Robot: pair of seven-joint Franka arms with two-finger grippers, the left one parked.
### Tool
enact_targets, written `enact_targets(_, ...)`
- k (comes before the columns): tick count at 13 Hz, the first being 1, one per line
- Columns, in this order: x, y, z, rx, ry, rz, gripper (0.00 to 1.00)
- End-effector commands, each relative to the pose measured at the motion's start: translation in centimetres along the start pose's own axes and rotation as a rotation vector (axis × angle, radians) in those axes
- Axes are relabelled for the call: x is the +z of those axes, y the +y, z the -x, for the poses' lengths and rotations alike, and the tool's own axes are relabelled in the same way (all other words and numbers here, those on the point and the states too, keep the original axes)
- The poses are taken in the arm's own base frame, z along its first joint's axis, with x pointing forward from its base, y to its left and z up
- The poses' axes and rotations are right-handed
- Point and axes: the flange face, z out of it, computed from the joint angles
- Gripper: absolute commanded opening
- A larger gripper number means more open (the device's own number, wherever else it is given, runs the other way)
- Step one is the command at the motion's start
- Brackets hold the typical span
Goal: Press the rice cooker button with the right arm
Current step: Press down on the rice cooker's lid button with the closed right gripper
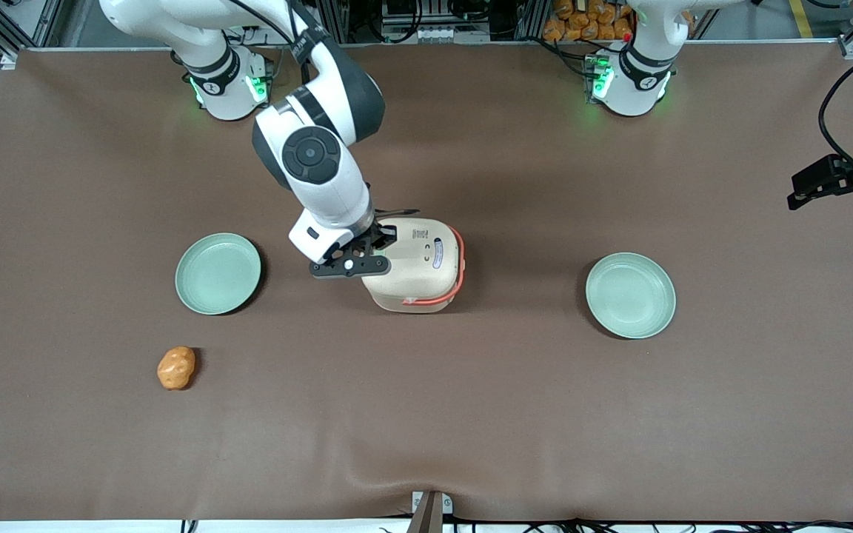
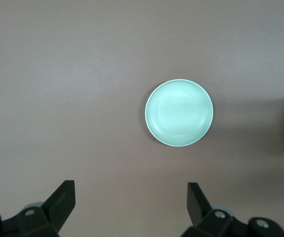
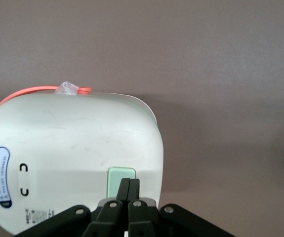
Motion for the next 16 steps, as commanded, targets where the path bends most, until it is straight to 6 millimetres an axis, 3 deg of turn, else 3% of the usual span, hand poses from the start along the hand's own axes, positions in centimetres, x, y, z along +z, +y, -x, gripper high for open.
enact_targets(1, 0.8, -1.2, 0.0, 0.039, -0.007, -0.002, 0.0)
enact_targets(4, 1.5, -1.6, 0.1, 0.041, -0.006, -0.01, 0.0)
enact_targets(9, 4.5, -1.7, -0.2, 0.039, -0.019, 0.011, 0.0)
enact_targets(11, 4.6, -1.5, -0.4, 0.043, -0.023, 0.016, 0.0)
enact_targets(13, 2.4, -1.2, -1.0, 0.044, -0.005, -0.009, 0.0)
enact_targets(16, -6.4, -1.3, -0.3, 0.029, -0.013, -0.02, 0.0)
